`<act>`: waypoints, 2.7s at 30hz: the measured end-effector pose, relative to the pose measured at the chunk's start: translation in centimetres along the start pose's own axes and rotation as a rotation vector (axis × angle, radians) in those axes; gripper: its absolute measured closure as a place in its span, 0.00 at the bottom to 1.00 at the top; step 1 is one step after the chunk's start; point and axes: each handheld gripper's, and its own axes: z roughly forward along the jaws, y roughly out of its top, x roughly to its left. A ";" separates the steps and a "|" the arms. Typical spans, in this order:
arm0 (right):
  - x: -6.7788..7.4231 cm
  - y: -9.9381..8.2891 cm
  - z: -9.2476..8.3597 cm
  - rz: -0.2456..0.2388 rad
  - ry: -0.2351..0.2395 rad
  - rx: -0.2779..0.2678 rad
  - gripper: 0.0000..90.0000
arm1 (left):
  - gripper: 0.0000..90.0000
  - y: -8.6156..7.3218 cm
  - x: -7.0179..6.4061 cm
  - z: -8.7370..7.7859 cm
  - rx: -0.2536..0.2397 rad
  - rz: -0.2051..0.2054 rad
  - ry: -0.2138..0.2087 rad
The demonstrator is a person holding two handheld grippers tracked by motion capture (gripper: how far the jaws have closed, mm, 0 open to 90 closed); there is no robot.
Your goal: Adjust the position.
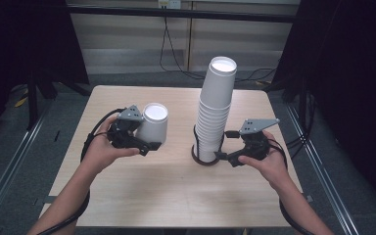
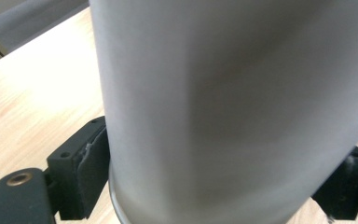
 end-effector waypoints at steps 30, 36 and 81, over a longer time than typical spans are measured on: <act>1.3 -0.8 1.3 -0.043 0.041 0.059 0.16 | 0.15 -2.2 -1.9 2.7 0.083 0.027 -0.069; 1.6 -0.9 1.7 -0.049 0.052 0.073 0.16 | 0.15 -2.4 -2.4 3.4 0.109 0.054 -0.073; 3.4 -0.9 4.2 -0.149 0.164 0.187 0.17 | 0.16 -2.0 -5.8 6.7 0.248 0.190 -0.158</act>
